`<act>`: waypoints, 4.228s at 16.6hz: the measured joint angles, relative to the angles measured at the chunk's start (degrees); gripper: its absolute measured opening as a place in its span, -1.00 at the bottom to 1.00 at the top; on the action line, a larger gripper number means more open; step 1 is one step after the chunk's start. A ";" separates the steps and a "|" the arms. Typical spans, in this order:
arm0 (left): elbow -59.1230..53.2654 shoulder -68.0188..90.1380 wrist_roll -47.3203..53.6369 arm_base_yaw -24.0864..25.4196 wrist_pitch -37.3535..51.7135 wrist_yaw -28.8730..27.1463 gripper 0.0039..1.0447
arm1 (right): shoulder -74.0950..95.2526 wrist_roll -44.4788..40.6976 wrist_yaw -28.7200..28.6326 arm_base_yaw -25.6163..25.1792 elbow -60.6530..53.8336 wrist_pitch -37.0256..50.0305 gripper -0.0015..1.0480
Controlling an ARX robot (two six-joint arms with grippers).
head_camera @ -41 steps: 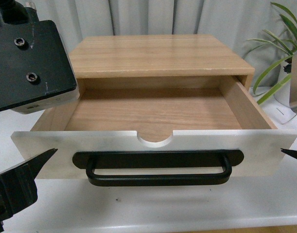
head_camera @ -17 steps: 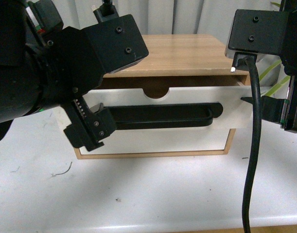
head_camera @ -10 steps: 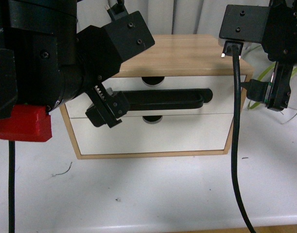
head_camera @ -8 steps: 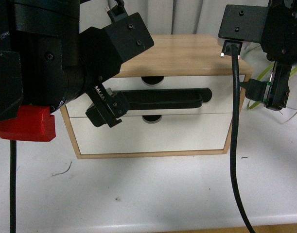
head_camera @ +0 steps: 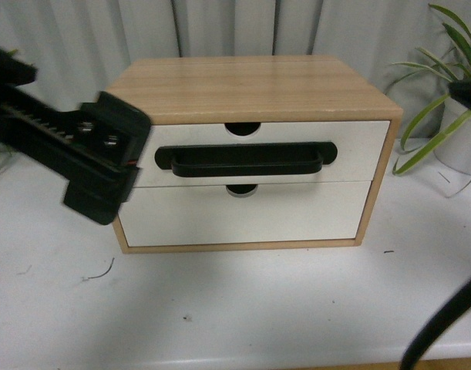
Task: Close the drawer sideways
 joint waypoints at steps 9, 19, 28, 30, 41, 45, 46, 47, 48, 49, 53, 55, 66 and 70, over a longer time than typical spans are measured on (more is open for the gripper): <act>-24.61 -33.97 -17.86 19.12 8.22 10.73 -0.62 | -27.54 22.82 23.04 1.44 -16.74 1.46 -0.69; -31.41 -48.87 -18.05 25.70 0.96 17.70 -0.97 | -43.01 22.95 13.97 -6.93 -28.76 -1.81 -0.96; -33.48 -58.05 -18.08 25.70 -5.16 17.70 -0.97 | -52.74 22.97 13.97 -6.93 -32.74 -6.84 -0.96; -33.48 -59.76 -18.05 25.70 -6.88 17.70 -0.97 | -55.30 22.95 13.97 -6.93 -32.74 -9.07 -0.96; -33.46 -69.57 -18.05 25.70 -17.29 17.70 -0.97 | -68.48 22.97 13.94 -6.93 -32.70 -22.84 -0.96; -33.46 -69.57 -18.12 25.70 -17.29 17.70 -0.96 | -68.48 22.95 13.94 -6.93 -32.70 -22.84 -0.96; -33.46 -69.57 -18.14 25.70 -17.27 17.70 -0.81 | -68.48 22.95 13.94 -6.93 -32.70 -22.84 -0.82; -33.46 -69.57 -18.14 25.70 -17.29 17.70 -0.64 | -68.48 22.95 13.94 -6.93 -32.70 -22.84 -0.61; -33.46 -69.57 -18.14 25.70 -17.29 17.70 -0.50 | -68.48 22.95 13.94 -6.93 -32.70 -22.84 -0.47; -33.46 -69.57 -18.14 25.70 -17.29 17.70 -0.43 | -68.48 22.95 13.94 -6.93 -32.70 -22.84 -0.44; -33.46 -69.57 -18.14 25.70 -17.29 17.68 0.30 | -68.48 22.95 13.94 -6.93 -32.70 -22.84 0.29; -33.46 -69.57 -18.14 25.70 -17.29 17.70 0.78 | -68.48 22.95 13.94 -6.93 -32.70 -22.84 0.78; -33.46 -69.57 -18.12 25.70 -17.29 17.70 0.88 | -68.48 22.97 13.94 -6.93 -32.70 -22.84 0.88; -33.46 -69.57 -18.12 25.70 -17.29 17.68 0.88 | -68.48 22.97 13.94 -6.93 -32.70 -22.84 0.88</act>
